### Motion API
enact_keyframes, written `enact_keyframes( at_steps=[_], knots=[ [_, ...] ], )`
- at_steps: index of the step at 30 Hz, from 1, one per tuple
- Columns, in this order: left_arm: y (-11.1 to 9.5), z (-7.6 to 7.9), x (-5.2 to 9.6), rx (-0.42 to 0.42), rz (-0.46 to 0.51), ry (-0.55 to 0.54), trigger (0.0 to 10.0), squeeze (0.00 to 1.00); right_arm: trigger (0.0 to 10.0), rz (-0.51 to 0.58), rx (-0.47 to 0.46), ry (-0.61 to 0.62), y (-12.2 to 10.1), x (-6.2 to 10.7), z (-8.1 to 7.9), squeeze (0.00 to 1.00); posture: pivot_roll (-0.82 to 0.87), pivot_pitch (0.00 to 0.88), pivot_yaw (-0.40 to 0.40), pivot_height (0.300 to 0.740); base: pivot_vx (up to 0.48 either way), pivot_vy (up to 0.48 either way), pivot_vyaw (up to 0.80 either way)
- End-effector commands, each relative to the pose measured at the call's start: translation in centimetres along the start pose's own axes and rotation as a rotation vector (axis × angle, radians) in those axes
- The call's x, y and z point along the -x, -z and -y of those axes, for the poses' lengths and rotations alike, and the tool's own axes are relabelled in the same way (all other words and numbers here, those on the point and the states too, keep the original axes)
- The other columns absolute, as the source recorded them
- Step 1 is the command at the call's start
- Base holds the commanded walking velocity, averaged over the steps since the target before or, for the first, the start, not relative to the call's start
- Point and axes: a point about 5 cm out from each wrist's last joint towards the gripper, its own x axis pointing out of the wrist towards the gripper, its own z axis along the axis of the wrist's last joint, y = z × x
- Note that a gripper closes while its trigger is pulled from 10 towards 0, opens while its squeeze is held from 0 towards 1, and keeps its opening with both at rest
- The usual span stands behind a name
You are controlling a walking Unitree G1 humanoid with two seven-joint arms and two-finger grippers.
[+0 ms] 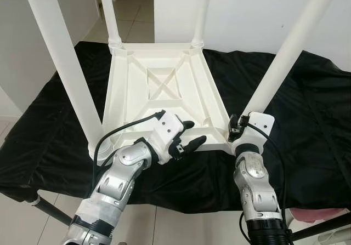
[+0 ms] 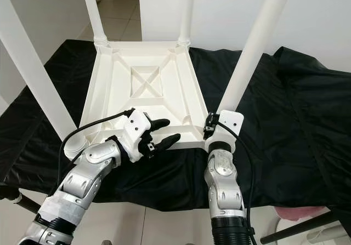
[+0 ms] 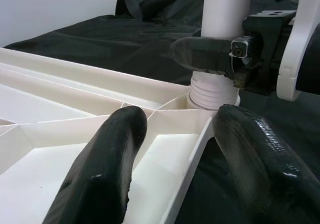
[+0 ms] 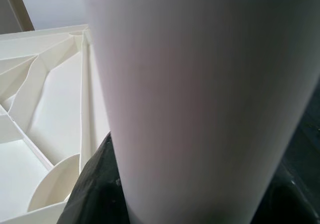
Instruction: Building children table
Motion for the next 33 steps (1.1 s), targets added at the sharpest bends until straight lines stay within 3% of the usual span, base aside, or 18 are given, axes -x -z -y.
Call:
enact_keyframes(
  at_steps=[1, 2, 3, 6, 7, 18, 19, 20, 27, 30, 31, 33],
  knots=[
    [0.0, -0.5, 0.0, -0.003, -0.004, -0.090, 10.0, 0.00, 10.0, -0.073, -0.028, 0.034, 1.2, 0.5, 0.2, 0.00, -0.05, 0.000, -0.015, 0.740, 0.000, 0.000, 0.00],
    [0.1, -0.5, 0.1, -0.002, -0.006, -0.090, 10.0, 0.00, 10.0, -0.072, -0.008, 0.033, 1.3, 0.5, 0.5, 0.00, -0.05, 0.000, -0.018, 0.740, 0.000, 0.000, 0.00],
    [0.1, -0.5, 0.1, -0.001, -0.006, -0.091, 10.0, 0.00, 10.0, -0.064, 0.003, 0.035, 1.3, 0.4, 0.7, 0.33, -0.05, 0.000, -0.020, 0.740, 0.000, 0.000, 0.00],
    [0.1, -0.4, 0.1, -0.002, -0.004, -0.091, 10.0, 0.00, 10.0, -0.051, 0.014, 0.041, 1.1, 0.5, 0.9, 0.33, -0.06, 0.000, -0.020, 0.740, 0.000, 0.000, 0.00],
    [0.0, -0.4, 0.1, 0.000, 0.000, -0.093, 10.0, 0.00, 10.0, -0.040, 0.013, 0.032, 1.0, 0.6, 0.9, 1.00, -0.06, 0.000, -0.016, 0.740, 0.000, 0.000, 0.00],
    [0.0, -0.1, -0.3, -0.008, 0.001, -0.070, 10.0, 0.00, 10.0, 0.031, 0.015, -0.112, 0.3, 0.3, 2.7, 1.00, -0.07, 0.000, -0.016, 0.740, 0.000, 0.000, 0.00],
    [0.0, -0.1, -0.3, -0.011, 0.001, -0.069, 10.0, 0.00, 10.0, 0.034, 0.012, -0.142, 0.3, 0.3, 3.1, 0.91, -0.07, 0.000, -0.021, 0.740, 0.000, 0.000, 0.00],
    [0.0, 0.1, -0.2, -0.011, 0.004, -0.061, 10.0, 0.00, 10.0, 0.048, 0.018, -0.202, 0.1, 0.1, 3.5, 0.00, -0.07, 0.000, -0.029, 0.740, 0.000, 0.000, 0.00],
    [0.3, 0.9, 0.3, 0.010, 0.012, -0.019, 10.0, 0.00, 10.0, 0.072, 0.044, -0.342, -0.2, -0.1, 4.1, 0.00, -0.07, 0.000, -0.032, 0.740, 0.000, 0.000, 0.00],
    [0.6, 1.0, 0.8, -0.005, -0.009, 0.008, 10.0, 0.00, 10.0, 0.076, 0.057, -0.450, -0.4, -0.4, 4.3, 0.00, -0.05, 0.002, -0.037, 0.740, 0.000, 0.000, 0.00],
    [0.8, 0.9, 1.2, -0.027, -0.032, 0.025, 10.0, 0.00, 10.0, 0.083, 0.062, -0.547, -0.8, -0.8, 4.7, 0.00, -0.05, 0.003, -0.038, 0.740, 0.000, 0.000, 0.00],
    [0.8, 0.9, 1.2, -0.026, -0.033, 0.025, 10.0, 0.00, 10.0, 0.083, 0.065, -0.575, -0.9, -1.0, 4.7, 0.00, -0.05, 0.008, -0.041, 0.740, 0.000, 0.000, 0.00]
  ],
)
